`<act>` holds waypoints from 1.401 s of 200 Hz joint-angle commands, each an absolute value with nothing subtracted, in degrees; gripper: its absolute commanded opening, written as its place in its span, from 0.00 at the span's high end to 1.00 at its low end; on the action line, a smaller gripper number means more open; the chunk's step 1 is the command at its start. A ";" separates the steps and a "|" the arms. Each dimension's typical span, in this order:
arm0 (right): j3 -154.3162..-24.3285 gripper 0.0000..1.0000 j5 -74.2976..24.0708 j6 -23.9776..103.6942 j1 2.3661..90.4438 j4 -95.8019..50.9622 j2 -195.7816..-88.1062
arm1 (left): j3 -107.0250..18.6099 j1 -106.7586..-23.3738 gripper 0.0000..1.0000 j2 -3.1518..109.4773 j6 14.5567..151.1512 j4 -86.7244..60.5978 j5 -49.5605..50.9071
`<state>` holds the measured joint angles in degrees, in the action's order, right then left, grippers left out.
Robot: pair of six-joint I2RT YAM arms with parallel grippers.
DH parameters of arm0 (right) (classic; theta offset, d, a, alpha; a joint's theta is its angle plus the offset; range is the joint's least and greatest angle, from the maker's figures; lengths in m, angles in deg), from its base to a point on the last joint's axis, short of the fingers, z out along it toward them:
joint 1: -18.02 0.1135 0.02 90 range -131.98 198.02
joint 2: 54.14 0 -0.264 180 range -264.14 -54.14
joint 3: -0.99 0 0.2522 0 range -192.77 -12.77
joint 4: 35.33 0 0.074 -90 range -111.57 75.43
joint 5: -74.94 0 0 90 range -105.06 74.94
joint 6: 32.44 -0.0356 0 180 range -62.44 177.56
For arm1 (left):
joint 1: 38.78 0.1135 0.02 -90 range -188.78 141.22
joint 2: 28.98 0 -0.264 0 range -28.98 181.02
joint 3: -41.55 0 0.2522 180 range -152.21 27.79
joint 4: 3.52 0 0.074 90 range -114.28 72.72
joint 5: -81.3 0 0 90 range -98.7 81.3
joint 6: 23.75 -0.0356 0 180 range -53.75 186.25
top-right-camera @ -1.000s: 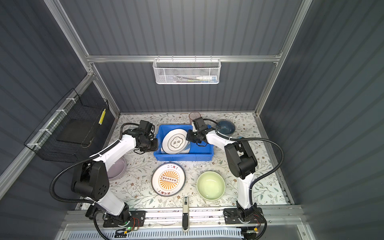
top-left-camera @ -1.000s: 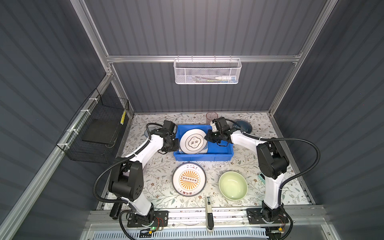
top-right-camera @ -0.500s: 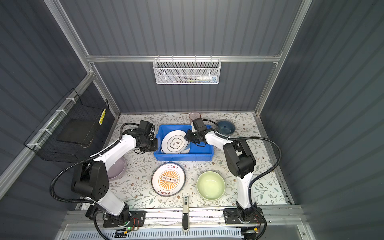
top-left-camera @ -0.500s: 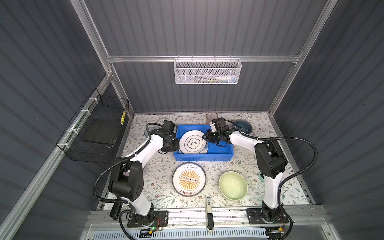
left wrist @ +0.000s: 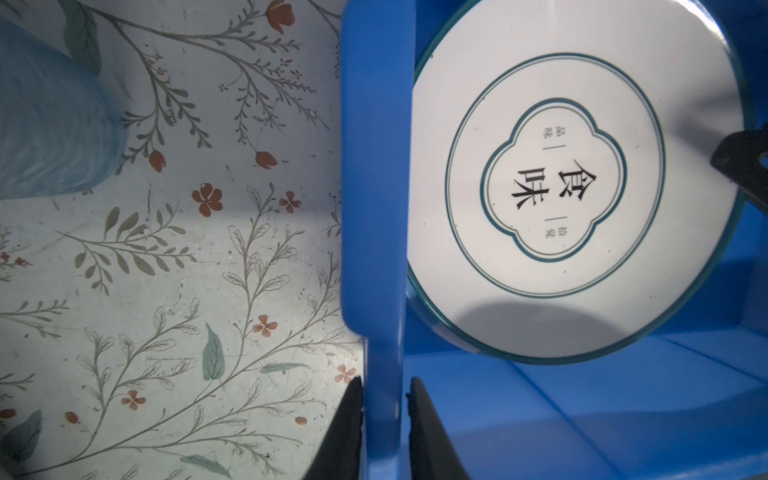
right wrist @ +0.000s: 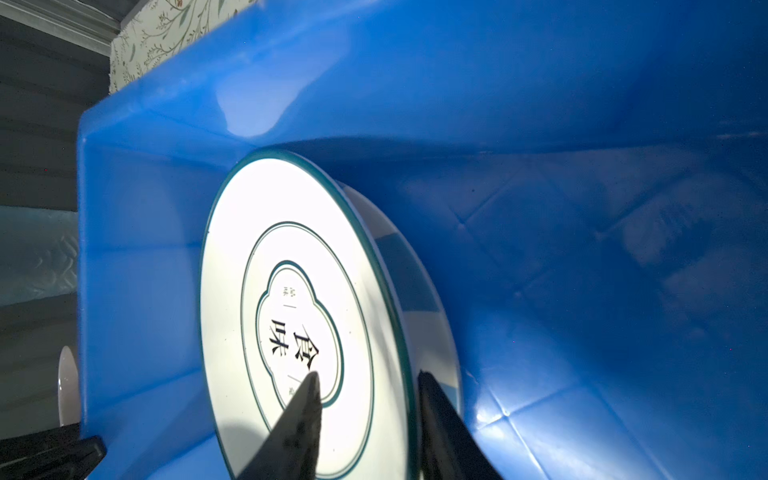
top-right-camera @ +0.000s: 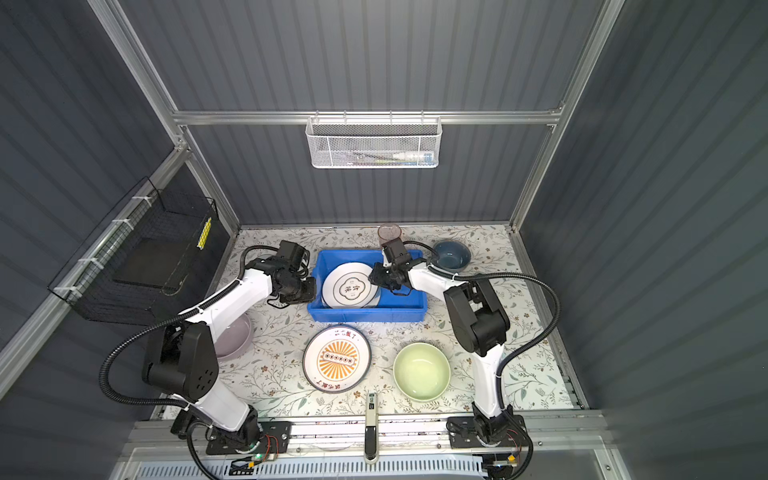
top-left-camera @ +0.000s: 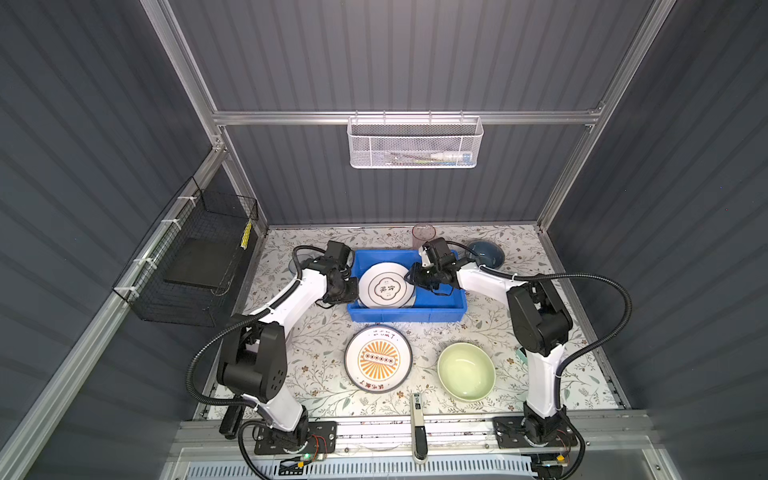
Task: Place the mixed dishes into the plastic bin
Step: 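Lower the white plate into the bin and open the right gripper, then move both grippers back to the orange-sunburst plate atop the stack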
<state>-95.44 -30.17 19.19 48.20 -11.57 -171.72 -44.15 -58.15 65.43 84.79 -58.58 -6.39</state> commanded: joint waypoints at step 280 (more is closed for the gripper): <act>-93.08 0.37 -26.16 30.87 51.45 3.87 -154.64 | -27.22 -57.94 0.60 42.14 88.85 -71.59 0.26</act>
